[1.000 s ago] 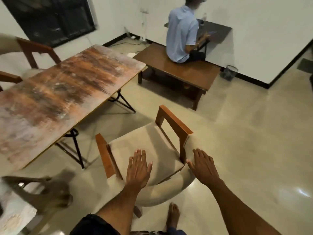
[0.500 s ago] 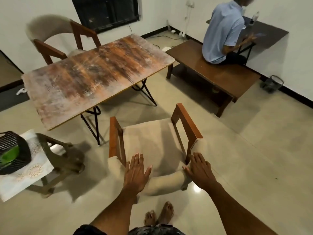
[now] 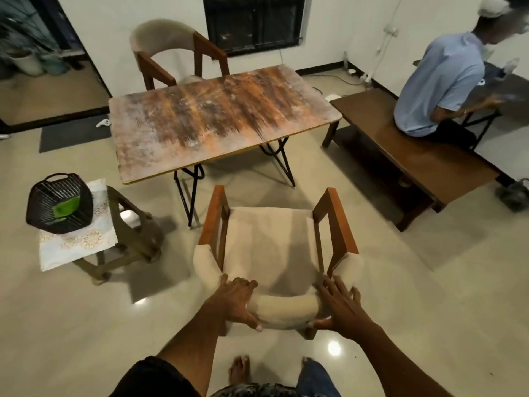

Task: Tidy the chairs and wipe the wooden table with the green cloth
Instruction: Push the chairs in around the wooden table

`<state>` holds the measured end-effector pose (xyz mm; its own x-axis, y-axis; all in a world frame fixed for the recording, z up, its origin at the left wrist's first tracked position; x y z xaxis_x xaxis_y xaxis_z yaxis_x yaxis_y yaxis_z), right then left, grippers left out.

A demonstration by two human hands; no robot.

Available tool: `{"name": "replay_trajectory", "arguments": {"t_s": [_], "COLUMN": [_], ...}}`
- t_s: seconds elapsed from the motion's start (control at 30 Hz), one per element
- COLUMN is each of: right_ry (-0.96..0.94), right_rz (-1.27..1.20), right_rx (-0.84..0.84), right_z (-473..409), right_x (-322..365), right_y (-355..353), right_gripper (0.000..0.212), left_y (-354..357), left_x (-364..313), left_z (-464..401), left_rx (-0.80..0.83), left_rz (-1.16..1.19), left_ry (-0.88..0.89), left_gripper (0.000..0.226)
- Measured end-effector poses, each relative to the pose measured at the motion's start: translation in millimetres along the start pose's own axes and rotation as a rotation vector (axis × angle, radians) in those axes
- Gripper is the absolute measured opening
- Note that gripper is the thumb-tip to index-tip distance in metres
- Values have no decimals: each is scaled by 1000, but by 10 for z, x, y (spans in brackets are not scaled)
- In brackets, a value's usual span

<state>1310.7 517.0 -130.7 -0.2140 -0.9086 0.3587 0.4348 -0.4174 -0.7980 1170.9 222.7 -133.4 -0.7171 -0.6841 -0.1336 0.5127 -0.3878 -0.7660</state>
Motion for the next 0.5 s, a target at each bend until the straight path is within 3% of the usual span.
{"name": "replay_trajectory", "arguments": {"t_s": [0.07,0.2,0.33,0.5], "right_ry": [-5,-38,-109,-185], "right_rz": [49,145,259,287], "right_rx": [55,75,84,104], "right_z": [-78,-206,-304,-313], "right_x": [-56,-152,-222,-443], "right_y": [0,-13,0,-169], "right_gripper": [105,83,82,75], "left_y": [3,-18,50,-21], "left_x": [-73,-204,-281,-630], "left_z": [1,-36,-108,-186], "left_rx": [-35,-27,-33,4], "left_rz": [-15,-27,-14,-31], "left_ry": [-46,-142,-270,-371], "left_gripper": [107,102,81,83]}}
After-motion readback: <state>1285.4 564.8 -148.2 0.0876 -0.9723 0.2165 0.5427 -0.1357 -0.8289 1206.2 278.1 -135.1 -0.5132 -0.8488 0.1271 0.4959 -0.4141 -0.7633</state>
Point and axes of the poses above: each hand's wrist, its own z-axis away from the middle knuckle, its own y-axis out of the palm, x = y × z, the point moved 1 cm from there along -z, towards the middle knuckle, and after that the axes turned 11 degrees about -z, right-handed, at the moved point
